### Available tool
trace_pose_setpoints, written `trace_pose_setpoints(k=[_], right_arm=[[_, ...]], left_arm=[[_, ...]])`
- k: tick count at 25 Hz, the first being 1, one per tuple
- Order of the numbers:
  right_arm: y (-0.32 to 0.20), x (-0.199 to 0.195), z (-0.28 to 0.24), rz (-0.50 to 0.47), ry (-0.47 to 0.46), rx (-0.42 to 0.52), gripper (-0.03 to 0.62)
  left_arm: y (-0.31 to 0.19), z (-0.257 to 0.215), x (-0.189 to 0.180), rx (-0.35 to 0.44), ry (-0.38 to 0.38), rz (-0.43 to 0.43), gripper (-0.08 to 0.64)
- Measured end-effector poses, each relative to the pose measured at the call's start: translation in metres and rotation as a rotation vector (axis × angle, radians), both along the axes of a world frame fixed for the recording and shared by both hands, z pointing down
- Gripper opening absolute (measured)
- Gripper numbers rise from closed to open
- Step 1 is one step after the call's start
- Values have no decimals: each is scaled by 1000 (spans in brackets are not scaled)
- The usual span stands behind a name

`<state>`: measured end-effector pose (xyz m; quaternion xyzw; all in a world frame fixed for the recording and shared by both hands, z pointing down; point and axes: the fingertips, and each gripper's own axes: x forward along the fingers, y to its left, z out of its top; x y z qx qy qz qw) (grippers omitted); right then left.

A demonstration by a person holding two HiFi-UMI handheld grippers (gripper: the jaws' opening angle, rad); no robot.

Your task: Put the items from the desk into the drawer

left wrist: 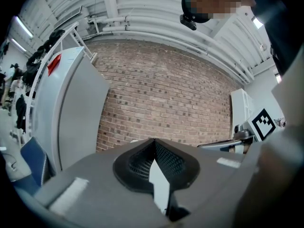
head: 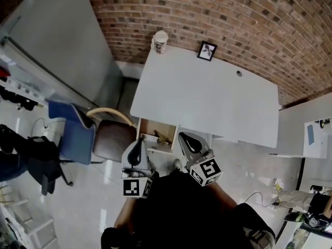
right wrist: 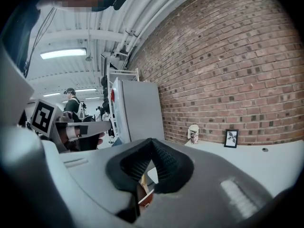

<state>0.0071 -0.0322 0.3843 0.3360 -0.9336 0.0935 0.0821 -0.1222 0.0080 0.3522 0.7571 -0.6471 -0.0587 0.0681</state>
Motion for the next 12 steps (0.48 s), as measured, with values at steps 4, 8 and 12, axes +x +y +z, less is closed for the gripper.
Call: trace_pose_setpoints(k=[4,8,12], right_arm=[[0,3,0,4,-4,3,5],[1,3,1,6,5,4,5],[4,2,2,3,19,13,5]], left_arm=[[0,5,1,-22,4,-5,20],[3,5,0,-28,2,-10,20],[6,5,-1,-28,3,-8,20]])
